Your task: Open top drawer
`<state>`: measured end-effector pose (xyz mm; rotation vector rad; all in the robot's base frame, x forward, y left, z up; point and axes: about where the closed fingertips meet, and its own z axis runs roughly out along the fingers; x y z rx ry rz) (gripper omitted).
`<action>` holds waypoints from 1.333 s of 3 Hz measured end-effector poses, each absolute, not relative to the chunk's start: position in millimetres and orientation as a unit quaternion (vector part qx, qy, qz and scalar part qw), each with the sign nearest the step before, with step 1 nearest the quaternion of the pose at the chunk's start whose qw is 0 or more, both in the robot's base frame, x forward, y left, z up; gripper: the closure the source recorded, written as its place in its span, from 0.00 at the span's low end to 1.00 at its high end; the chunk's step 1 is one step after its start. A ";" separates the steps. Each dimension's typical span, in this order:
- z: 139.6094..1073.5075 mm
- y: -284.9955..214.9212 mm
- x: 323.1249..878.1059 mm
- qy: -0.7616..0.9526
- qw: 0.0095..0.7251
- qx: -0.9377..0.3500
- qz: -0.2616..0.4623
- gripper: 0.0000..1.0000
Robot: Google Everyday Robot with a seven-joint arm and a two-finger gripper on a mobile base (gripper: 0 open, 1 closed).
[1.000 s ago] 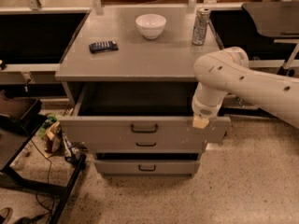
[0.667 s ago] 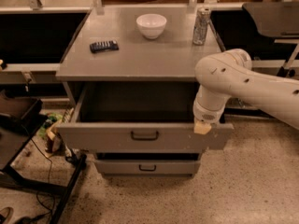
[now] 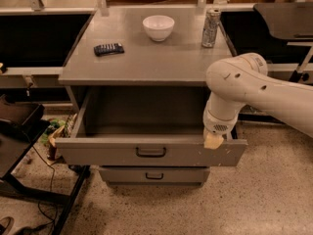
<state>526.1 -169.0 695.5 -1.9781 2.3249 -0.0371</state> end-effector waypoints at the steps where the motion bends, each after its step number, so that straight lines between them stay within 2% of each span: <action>1: 695.5 -169.0 526.1 0.761 0.044 -0.647 -0.012 0.81; 4: 695.4 -169.0 526.1 0.761 0.044 -0.647 -0.012 0.11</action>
Offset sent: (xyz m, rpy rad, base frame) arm 0.0000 0.0000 0.0000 0.0000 0.0000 0.0000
